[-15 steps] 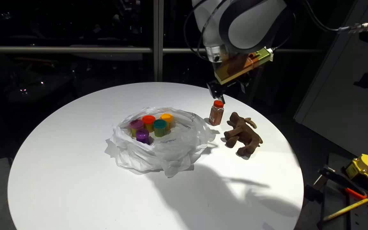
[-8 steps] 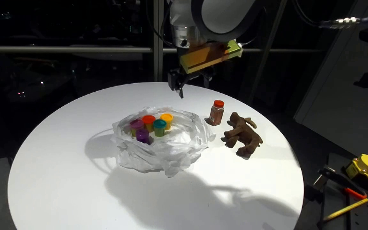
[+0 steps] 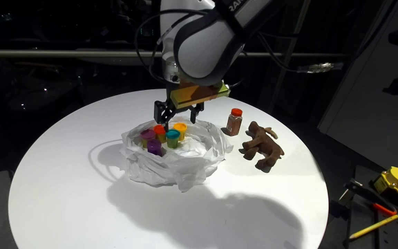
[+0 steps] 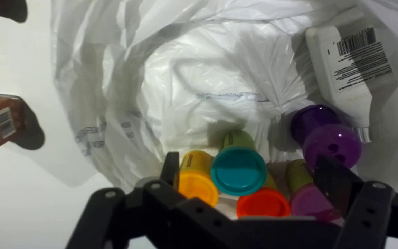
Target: Remove the contents from the bag and put them on the table.
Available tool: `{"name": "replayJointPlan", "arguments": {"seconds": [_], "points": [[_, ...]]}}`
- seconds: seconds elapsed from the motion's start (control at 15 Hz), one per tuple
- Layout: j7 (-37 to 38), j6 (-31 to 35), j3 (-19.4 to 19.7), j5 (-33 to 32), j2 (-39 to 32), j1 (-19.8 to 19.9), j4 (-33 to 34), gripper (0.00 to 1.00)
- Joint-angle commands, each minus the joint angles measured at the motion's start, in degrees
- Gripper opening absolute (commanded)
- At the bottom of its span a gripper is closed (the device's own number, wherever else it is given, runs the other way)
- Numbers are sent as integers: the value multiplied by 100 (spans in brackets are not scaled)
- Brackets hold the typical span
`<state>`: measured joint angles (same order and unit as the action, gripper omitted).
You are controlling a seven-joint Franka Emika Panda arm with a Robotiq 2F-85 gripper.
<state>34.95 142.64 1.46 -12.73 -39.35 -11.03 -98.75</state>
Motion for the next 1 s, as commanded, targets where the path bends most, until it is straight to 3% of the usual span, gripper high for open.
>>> {"name": "replayJointPlan", "arguments": {"seconds": [0.0, 0.47, 0.93], "points": [[-444, 108, 34, 436, -611, 11, 705, 100], [-647, -31, 148, 873, -1126, 11, 1324, 100], [-515, -33, 345, 1106, -1243, -4, 1423, 100]]}}
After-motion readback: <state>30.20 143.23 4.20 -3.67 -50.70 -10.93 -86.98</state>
